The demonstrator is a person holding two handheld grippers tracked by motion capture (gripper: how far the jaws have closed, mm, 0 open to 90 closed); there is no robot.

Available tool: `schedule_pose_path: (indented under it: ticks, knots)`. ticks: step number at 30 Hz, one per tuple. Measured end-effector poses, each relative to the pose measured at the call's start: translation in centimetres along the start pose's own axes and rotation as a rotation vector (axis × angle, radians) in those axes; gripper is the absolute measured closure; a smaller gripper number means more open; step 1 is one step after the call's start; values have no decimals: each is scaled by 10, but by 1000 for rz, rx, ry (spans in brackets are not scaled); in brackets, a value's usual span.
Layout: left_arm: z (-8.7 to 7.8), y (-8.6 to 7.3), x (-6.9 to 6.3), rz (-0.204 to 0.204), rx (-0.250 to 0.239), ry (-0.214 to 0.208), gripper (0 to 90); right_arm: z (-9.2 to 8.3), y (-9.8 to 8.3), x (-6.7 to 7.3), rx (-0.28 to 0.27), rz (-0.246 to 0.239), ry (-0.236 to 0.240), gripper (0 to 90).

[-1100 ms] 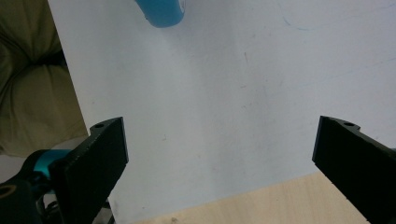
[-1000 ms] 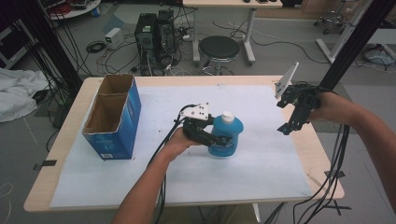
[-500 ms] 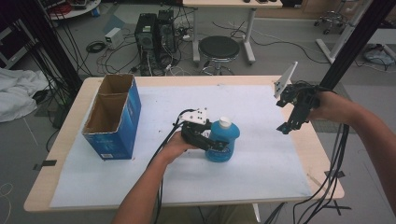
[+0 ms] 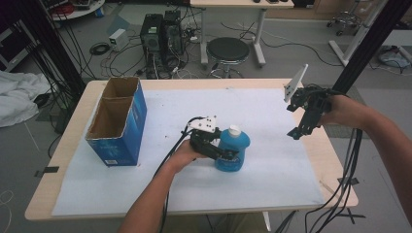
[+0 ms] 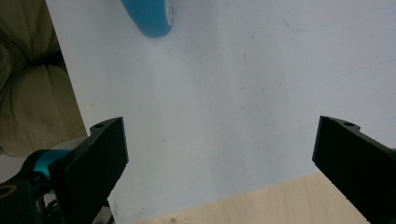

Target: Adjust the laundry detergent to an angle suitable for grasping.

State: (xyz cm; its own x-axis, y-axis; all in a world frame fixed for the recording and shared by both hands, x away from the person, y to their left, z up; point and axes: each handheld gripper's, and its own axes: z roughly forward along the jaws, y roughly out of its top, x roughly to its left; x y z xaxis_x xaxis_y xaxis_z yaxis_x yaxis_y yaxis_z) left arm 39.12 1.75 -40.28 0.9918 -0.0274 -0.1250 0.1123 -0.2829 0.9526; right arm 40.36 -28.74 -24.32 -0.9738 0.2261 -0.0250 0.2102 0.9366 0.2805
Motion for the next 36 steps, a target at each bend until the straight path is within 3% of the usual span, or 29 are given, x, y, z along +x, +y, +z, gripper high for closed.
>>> schedule_pose_path:
  ticks: [3,9,14,24,26,30,34,36]
  knots:
    - [-1,-1,1,-14,-3,2,448,0,1,0,-3,-5,1,24]
    - [-1,0,-1,-4,23,2,435,0,2,0,-2,-10,0,24]
    - [-2,0,0,-58,35,30,282,0,0,1,0,-5,-2,24]
    - [-4,2,-4,-66,50,43,251,-1,0,4,7,-7,-8,24]
    - [-4,3,-5,-76,55,33,211,-1,0,4,6,-4,-9,24]
    - [-10,5,-9,-65,57,59,209,-2,0,5,6,-1,-11,24]
    - [-18,8,-14,-91,70,107,209,-3,-1,6,5,3,-14,24]
    - [-22,10,-18,-90,79,107,209,-4,-2,6,5,4,-15,24]
